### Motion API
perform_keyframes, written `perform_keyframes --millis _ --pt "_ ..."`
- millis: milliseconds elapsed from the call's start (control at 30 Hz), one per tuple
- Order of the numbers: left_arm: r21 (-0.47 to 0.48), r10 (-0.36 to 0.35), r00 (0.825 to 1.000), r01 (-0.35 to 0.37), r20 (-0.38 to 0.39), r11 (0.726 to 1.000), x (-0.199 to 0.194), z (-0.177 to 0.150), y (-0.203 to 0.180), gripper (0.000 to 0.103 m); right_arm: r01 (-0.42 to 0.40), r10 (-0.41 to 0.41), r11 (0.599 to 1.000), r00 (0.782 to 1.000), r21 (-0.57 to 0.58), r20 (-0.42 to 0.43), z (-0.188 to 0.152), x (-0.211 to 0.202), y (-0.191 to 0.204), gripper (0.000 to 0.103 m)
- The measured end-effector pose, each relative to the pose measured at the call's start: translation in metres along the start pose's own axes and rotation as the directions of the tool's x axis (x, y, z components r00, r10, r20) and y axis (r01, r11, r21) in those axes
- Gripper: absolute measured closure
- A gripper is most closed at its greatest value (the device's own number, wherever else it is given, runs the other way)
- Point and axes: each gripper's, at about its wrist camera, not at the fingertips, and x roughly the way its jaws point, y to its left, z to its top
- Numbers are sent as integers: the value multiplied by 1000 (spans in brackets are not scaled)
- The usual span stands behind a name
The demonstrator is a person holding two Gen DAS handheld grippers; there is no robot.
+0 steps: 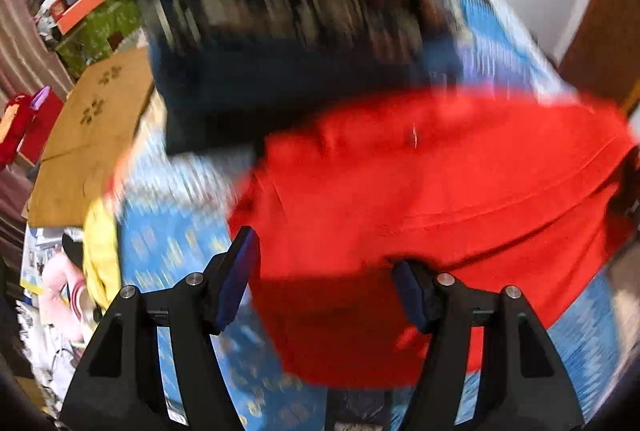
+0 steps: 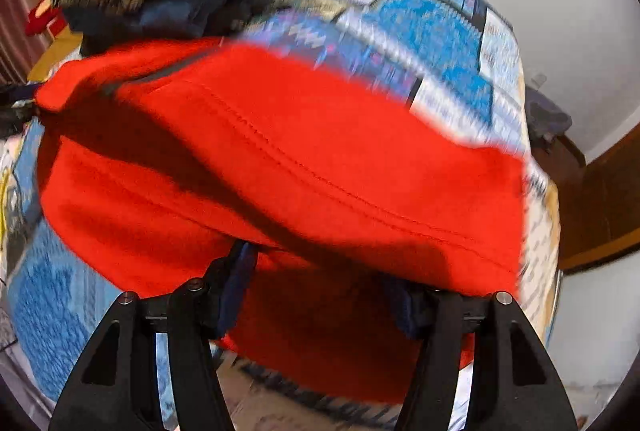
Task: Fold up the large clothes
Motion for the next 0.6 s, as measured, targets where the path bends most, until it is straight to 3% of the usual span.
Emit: perform_keyframes --millis 67,133,233,300,400,500,600 --pt "-68 -22 995 28 94 997 -30 28 14 39 87 -91 995 991 45 98 13 -19 -9 47" --pt "-108 -18 982 39 188 993 -61 45 24 39 146 -175 979 960 144 218 23 -50 -28 46" --pt "-155 4 962 40 274 987 -95 54 35 37 37 -139 953 935 299 327 22 -89 -60 45" --pt "-167 10 956 41 294 985 -106 50 41 31 -10 -121 939 926 343 358 16 -103 -72 39" --pt "-168 29 960 19 280 986 -105 35 46 21 -12 -126 933 925 359 358 -1 -113 -78 27" --pt "-168 32 977 4 210 986 -86 14 51 21 31 -138 940 944 339 299 -20 -103 -78 25" --pt "-201 -10 995 30 100 979 -55 -15 59 21 47 -119 945 971 324 207 -31 -79 -84 25"
